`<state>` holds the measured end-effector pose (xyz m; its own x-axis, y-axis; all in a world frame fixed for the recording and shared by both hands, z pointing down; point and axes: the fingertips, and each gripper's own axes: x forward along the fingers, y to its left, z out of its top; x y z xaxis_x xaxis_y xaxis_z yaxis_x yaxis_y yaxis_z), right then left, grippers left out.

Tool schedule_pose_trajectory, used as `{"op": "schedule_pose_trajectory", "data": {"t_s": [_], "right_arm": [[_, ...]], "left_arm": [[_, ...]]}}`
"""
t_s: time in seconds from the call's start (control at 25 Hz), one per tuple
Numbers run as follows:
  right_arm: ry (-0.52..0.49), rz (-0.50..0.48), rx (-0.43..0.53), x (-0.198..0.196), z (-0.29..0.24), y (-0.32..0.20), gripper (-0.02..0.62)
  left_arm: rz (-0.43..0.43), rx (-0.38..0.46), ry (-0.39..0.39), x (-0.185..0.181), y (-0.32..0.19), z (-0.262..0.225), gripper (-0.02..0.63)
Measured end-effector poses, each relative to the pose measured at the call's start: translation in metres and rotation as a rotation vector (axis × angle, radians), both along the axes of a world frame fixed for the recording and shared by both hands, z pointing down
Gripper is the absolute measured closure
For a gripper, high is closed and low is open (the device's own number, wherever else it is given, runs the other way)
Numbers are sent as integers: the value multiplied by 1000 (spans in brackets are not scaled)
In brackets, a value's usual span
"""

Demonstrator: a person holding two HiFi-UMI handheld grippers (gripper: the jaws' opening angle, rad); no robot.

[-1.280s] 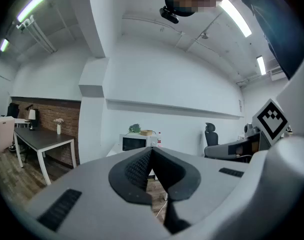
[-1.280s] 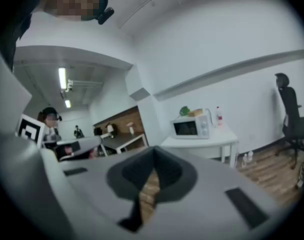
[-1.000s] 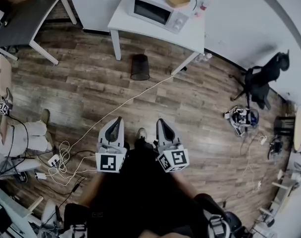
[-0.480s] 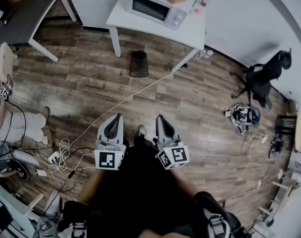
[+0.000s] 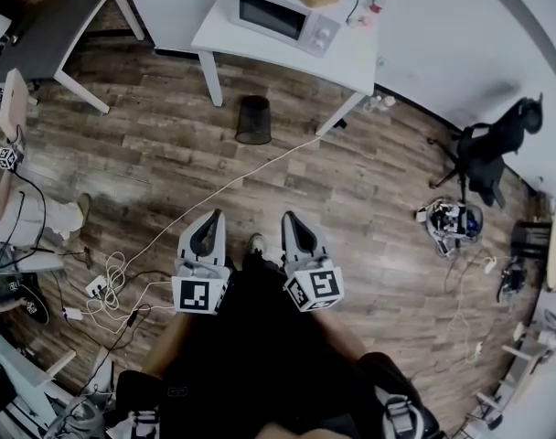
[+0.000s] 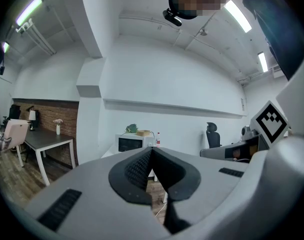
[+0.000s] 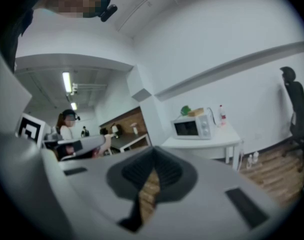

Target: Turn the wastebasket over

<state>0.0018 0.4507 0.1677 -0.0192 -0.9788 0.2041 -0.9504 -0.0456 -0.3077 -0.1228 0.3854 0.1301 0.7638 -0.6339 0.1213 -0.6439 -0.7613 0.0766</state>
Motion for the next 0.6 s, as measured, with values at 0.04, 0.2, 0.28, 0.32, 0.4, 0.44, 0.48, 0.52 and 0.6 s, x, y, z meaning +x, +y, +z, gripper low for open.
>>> {"op": "schedule_pose_trajectory", "data": {"t_s": [0.04,0.2,0.28,0.32,0.4,0.44,0.48,0.52,0.6], "right_arm": [[0,-10,5,4,0,0,563],[1,-40,24,17,2,-4,563],[-1,-48,23,20,5,-4,563],[-4,-50,21,21,7,-4,563],[-8,-51,17,23,10,-6,563],[-8,-52,13,24,12,-9,563],[-9,-52,7,27,15,-12,563],[-8,-50,-2,30,18,-15,563],[-4,-42,-18,34,23,-21,563]], "left_arm": [[-1,2,1,5,3,0,575],[-12,2,-1,21,10,3,575],[-19,-1,-8,23,10,6,575],[-20,0,-13,24,10,8,575],[-13,4,-24,28,7,12,575],[-9,3,-28,31,4,14,575],[-7,-3,-28,34,1,17,575],[-4,-13,-27,38,-1,20,575],[1,-36,-26,41,-7,27,575]]}}
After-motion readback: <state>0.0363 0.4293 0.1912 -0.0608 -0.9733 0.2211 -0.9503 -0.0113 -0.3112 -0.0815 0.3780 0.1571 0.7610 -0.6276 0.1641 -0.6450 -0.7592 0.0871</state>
